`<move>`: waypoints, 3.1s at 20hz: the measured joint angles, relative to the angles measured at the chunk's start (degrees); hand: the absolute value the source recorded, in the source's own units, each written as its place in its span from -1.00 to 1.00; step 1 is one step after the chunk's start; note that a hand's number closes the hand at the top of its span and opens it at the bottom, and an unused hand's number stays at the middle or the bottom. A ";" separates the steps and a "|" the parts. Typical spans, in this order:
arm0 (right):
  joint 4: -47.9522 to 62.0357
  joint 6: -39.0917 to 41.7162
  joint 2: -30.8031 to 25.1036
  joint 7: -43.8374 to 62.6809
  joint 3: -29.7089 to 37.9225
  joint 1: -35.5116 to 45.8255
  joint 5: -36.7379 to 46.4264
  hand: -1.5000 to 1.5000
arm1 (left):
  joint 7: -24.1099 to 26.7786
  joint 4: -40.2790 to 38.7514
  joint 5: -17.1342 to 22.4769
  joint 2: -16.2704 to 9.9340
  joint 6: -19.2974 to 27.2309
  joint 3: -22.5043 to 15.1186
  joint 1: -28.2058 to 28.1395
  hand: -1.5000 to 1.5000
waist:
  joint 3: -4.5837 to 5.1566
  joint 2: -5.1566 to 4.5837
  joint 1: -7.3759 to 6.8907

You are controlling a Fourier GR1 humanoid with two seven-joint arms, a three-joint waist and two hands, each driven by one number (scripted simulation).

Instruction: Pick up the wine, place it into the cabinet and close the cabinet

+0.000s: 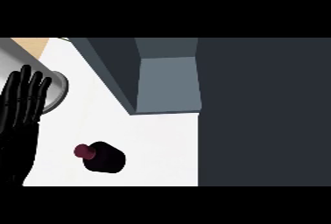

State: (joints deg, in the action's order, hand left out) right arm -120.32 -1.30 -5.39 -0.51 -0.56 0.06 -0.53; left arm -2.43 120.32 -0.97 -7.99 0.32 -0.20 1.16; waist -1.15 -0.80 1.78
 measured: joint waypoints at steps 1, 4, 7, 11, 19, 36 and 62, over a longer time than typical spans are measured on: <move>0.20 0.27 -0.06 -0.53 0.38 -0.30 -0.34 -1.00 | 0.11 -1.05 -0.05 0.23 -0.35 -0.68 0.74 -1.00 | 0.24 0.17 -0.28; -1.76 1.72 -0.43 -1.38 0.52 -3.81 -1.33 -1.00 | -2.62 -2.25 0.06 1.20 -1.38 -4.15 3.91 -1.00 | 0.71 0.53 -0.57; -3.15 4.30 -0.48 -1.58 -2.24 -6.44 -2.42 -1.00 | -5.68 -4.81 1.44 3.85 -2.08 -9.32 6.14 -1.00 | 0.89 0.63 -0.34; -7.64 9.96 -2.51 2.70 -6.84 -9.54 -7.34 -1.00 | -12.57 -5.03 5.39 6.40 0.36 -15.30 6.19 -1.00 | 1.04 0.92 -0.41; -18.20 11.31 -4.18 11.70 -10.91 -14.31 -10.27 -1.00 | -28.48 4.35 1.62 7.75 13.99 -29.10 10.19 -1.00 | 1.11 1.09 -1.22; -21.03 9.10 -4.43 17.68 -13.55 -14.95 -8.95 -1.00 | -50.31 13.05 -15.09 7.41 31.21 -42.50 20.32 -1.00 | 1.09 1.34 -1.39; -24.04 6.75 -5.02 21.24 -15.56 -15.13 -6.89 -1.00 | -57.93 15.50 -19.61 2.05 26.07 -30.05 21.04 -1.00 | 1.18 1.14 -1.39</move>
State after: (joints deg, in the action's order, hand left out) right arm -144.36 5.45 -10.41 20.72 -16.12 -15.07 -7.43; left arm -60.36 135.82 -20.58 -5.94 26.38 -30.25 22.20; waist 0.03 0.34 0.39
